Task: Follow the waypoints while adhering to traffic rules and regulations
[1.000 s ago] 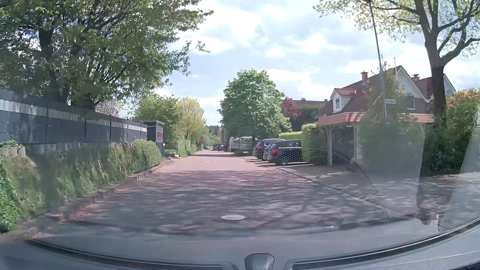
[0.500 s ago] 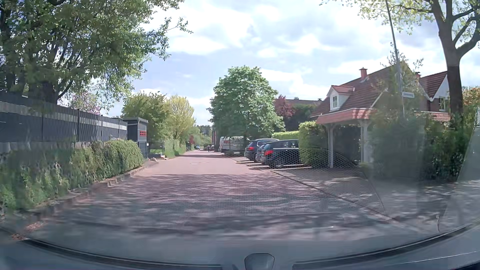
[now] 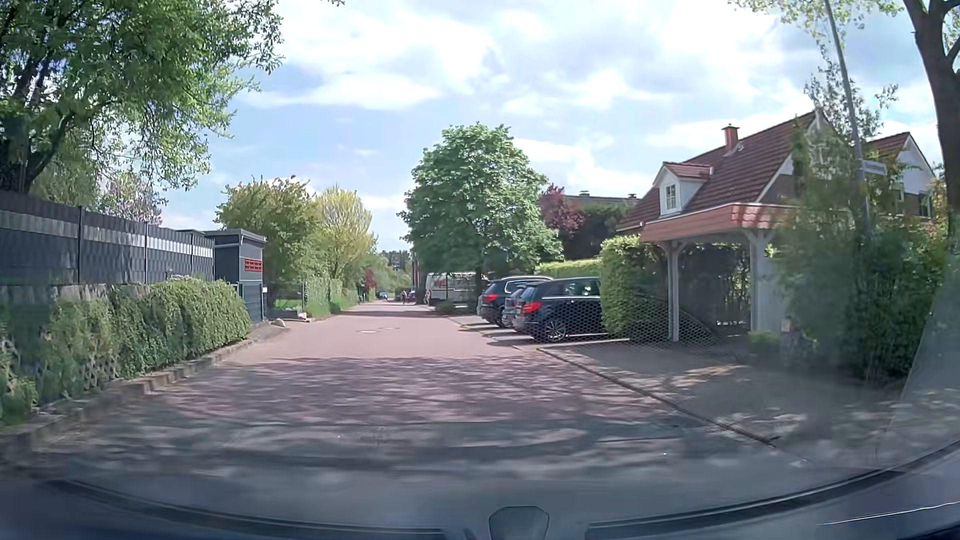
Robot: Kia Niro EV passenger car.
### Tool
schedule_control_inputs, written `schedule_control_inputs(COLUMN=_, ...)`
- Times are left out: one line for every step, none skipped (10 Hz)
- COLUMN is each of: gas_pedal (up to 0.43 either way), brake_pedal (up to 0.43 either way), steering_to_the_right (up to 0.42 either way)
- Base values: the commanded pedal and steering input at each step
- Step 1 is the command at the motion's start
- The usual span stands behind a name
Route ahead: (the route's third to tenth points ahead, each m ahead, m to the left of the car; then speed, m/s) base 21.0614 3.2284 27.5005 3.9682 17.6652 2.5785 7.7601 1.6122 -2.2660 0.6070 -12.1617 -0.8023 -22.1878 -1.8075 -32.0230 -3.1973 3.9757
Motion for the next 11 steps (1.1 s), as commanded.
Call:
schedule_control_inputs(gas_pedal=0.020, brake_pedal=0.000, steering_to_the_right=-0.006)
schedule_control_inputs(gas_pedal=0.020, brake_pedal=0.000, steering_to_the_right=-0.025)
schedule_control_inputs(gas_pedal=0.020, brake_pedal=0.000, steering_to_the_right=-0.040)
schedule_control_inputs(gas_pedal=0.020, brake_pedal=0.000, steering_to_the_right=-0.047)
schedule_control_inputs(gas_pedal=0.020, brake_pedal=0.000, steering_to_the_right=-0.048)
schedule_control_inputs(gas_pedal=0.020, brake_pedal=0.000, steering_to_the_right=-0.048)
schedule_control_inputs(gas_pedal=0.020, brake_pedal=0.000, steering_to_the_right=-0.051)
schedule_control_inputs(gas_pedal=0.020, brake_pedal=0.000, steering_to_the_right=-0.052)
schedule_control_inputs(gas_pedal=0.020, brake_pedal=0.000, steering_to_the_right=-0.052)
schedule_control_inputs(gas_pedal=0.020, brake_pedal=0.000, steering_to_the_right=-0.052)
schedule_control_inputs(gas_pedal=0.020, brake_pedal=0.000, steering_to_the_right=-0.050)
